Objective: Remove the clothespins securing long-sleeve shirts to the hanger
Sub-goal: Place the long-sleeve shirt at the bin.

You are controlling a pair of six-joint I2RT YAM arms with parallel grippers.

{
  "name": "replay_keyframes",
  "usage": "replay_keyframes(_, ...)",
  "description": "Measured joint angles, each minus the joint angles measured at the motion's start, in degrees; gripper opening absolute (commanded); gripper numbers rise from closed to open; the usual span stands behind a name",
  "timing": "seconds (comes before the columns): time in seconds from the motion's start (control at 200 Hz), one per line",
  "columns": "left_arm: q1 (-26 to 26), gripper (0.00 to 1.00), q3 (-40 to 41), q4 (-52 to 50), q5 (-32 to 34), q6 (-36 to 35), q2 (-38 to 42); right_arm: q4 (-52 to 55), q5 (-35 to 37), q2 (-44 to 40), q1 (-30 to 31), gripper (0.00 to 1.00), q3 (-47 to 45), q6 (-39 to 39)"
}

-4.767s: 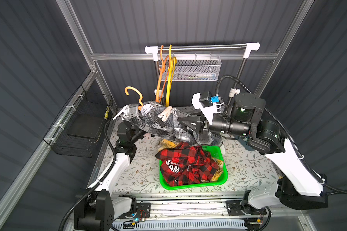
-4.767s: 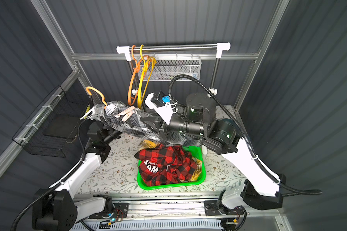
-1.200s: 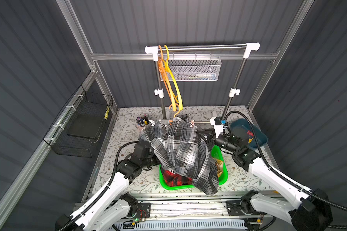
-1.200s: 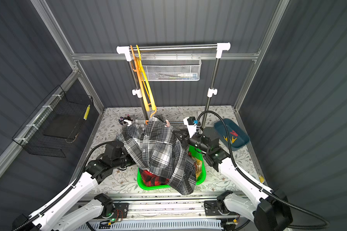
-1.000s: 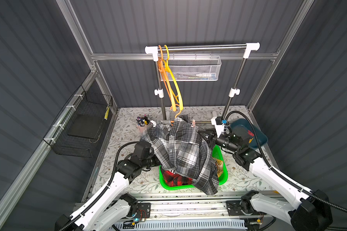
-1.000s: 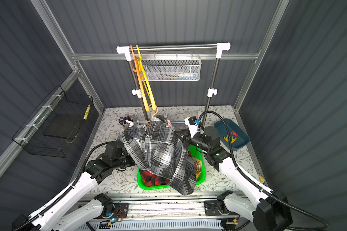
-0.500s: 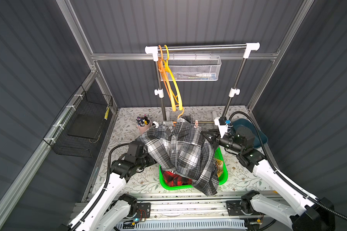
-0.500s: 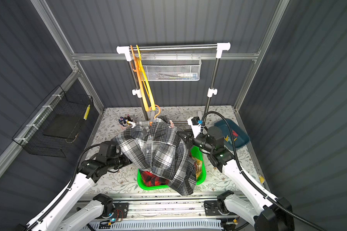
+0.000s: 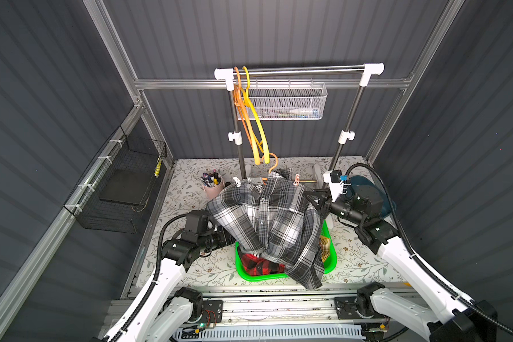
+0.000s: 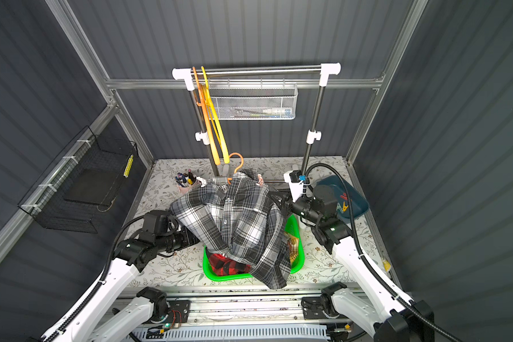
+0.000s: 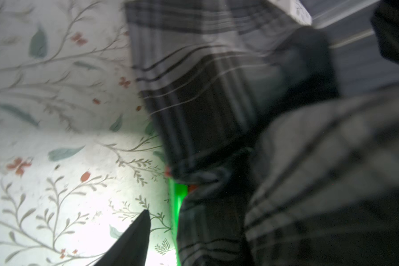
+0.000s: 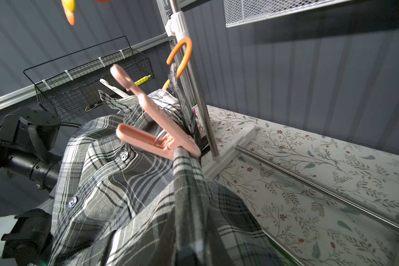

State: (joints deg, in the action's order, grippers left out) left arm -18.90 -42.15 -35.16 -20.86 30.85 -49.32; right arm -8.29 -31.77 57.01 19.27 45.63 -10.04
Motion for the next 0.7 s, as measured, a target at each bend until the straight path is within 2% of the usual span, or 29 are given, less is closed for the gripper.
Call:
replay_keyframes(0.17, 0.72, 0.86, -10.16, -3.89, -11.21, -11.37, -7.8, 0.17, 0.92, -0.94, -1.73, 0.0, 0.79, 0.0)
replay_keyframes(0.3, 1.01, 0.99, -11.54, -7.41, -17.59, -17.86, -11.21, 0.35, 1.57, -0.98, -2.1, 0.0, 1.05, 0.0)
replay_keyframes(0.425, 1.22, 1.0, -11.54, -9.03, -20.85, -20.55, -10.01, 1.38, 1.77, -0.98, -2.1, 0.0, 1.2, 0.02)
replay_keyframes(0.575, 1.22, 1.0, -11.65, -9.33, -19.76, -21.05, -6.08, 2.21, 1.75, -0.98, -2.1, 0.0, 1.86, 0.02)
replay_keyframes(0.7, 1.14, 1.0, -13.66, -11.82, -10.14, -20.11, -5.44, 2.38, 1.7, -0.98, -2.1, 0.0, 2.08, 0.02)
